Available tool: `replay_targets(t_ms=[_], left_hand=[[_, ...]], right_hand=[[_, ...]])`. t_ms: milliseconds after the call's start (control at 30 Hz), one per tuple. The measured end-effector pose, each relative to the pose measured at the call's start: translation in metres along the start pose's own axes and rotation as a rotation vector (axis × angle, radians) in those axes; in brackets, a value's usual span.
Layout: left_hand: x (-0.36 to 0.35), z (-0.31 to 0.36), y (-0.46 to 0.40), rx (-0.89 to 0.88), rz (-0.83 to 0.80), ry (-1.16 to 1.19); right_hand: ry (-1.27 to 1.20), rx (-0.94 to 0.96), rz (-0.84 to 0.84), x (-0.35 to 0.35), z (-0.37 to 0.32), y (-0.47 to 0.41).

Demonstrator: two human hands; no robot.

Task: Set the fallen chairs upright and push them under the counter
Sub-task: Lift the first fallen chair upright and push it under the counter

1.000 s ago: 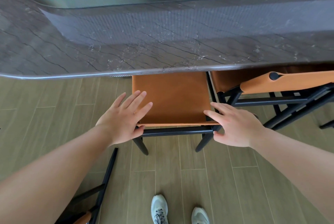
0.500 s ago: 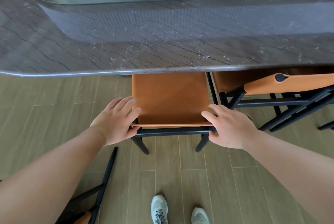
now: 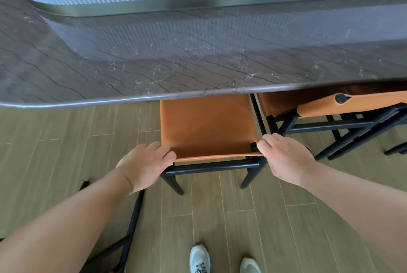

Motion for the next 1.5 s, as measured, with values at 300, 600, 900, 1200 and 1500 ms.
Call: replay_targets(t_ms=[300,600,900,1200,1500], left_hand=[[0.04,-0.036,-0.027,0.037,0.171,-0.139],[0.077,-0.077,-0.056,0.138,0.3,-0.22],[0.09,-0.096,-0.073,0.123,0.245,-0.123],[0.069,-0.096,-0.059,0.277,0.128,-0.201],[0.074,-0.087,-0.072,0.238,0.207,-0.206]], right_hand=[[0.04,-0.113,0.169,0.041,0.024,-0.036],[0.209,-0.292,0.418,0.068,0.074,-0.064],[0.158,-0.023,0.496,0.073,0.101,-0.084],[0.155,0.107,0.409,0.062,0.109,-0.082],[0.146,0.062,0.478,0.067,0.131,-0.09]])
Point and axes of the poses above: each hand's wrist, its own y-axis away from the middle knuckle, its own x-axis out of the back of the hand, z = x × y, the point moved 6 cm from there along -y, towards the middle knuckle, and after that the axes turned 6 degrees about y, right-handed, at the moved point
